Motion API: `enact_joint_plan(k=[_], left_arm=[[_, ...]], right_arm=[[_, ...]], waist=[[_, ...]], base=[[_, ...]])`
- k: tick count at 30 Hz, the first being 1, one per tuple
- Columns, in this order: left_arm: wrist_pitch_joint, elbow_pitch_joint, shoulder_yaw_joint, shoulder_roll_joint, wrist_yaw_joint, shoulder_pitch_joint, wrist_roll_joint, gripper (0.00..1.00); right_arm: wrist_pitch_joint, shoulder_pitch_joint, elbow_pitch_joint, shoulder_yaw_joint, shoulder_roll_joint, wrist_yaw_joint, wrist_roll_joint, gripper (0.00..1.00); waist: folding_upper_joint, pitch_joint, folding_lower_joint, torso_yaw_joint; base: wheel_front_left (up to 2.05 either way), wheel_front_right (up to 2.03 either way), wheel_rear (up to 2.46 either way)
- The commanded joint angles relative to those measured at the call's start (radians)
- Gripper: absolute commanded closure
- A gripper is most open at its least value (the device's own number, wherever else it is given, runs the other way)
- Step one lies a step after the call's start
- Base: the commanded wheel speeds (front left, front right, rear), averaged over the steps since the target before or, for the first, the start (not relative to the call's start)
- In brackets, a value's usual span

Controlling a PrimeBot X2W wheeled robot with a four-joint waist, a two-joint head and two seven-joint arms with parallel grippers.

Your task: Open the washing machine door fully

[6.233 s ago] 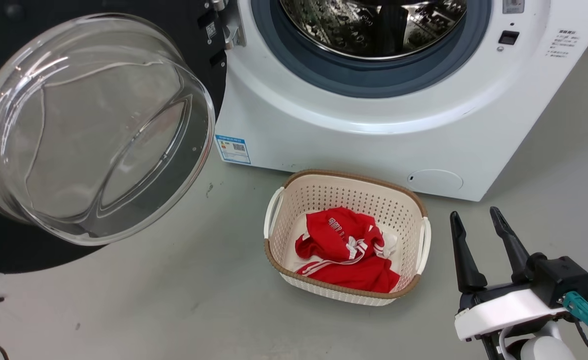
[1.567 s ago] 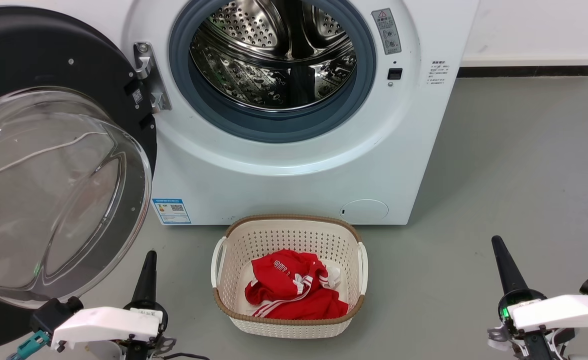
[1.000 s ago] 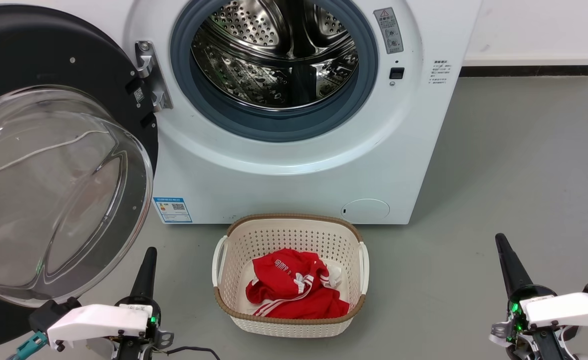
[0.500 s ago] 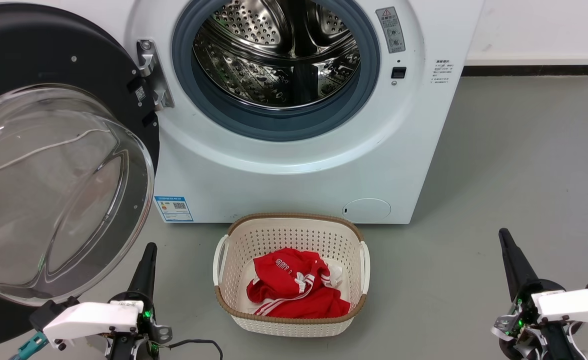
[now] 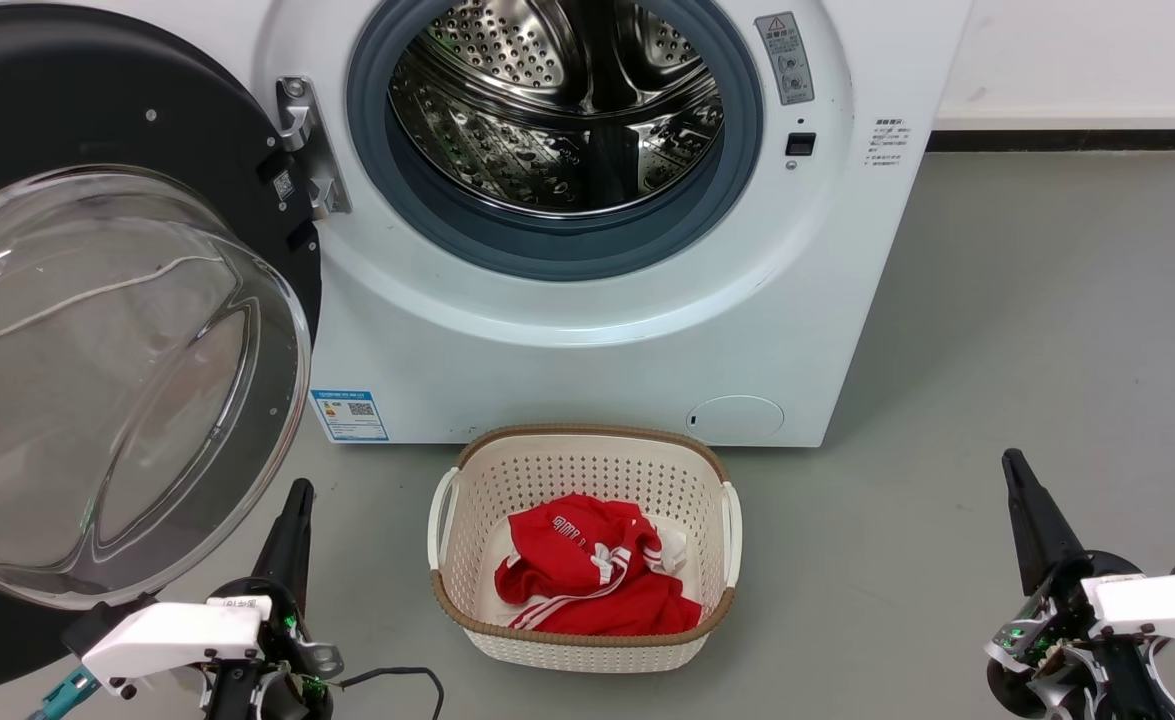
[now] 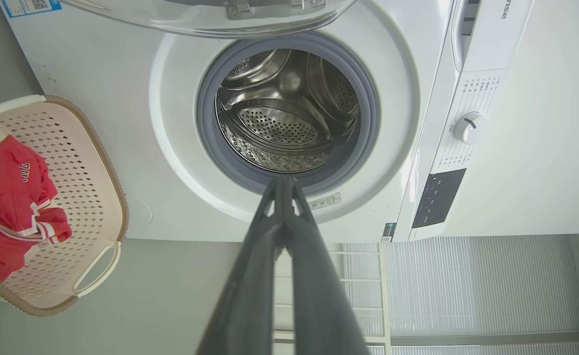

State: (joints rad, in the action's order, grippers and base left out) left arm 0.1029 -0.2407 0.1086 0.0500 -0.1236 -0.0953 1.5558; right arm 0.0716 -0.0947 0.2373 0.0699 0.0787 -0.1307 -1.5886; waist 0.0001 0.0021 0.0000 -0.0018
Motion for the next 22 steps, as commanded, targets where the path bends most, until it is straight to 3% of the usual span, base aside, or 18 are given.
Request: enact_joint_plan(k=[1, 22], left_arm=[[0.005, -0.002, 0.005, 0.001, -0.008, -0.017, 0.019, 1.0], [0.015, -0.007, 0.008, 0.001, -0.01, -0.018, 0.058, 1.0]], right_arm=[[0.006, -0.011, 0.003, 0.003, -0.002, 0.0, -0.019, 1.0], [0.021, -0.017, 0.007, 0.015, -0.008, 0.0, -0.049, 1.0]], waist=[[-0.0001, 0.0, 0.0, 0.0], [-0.0001, 0.001, 0.0, 0.002]], base=[[0.0, 0.0, 0.0], [0.0, 0.0, 0.0]])
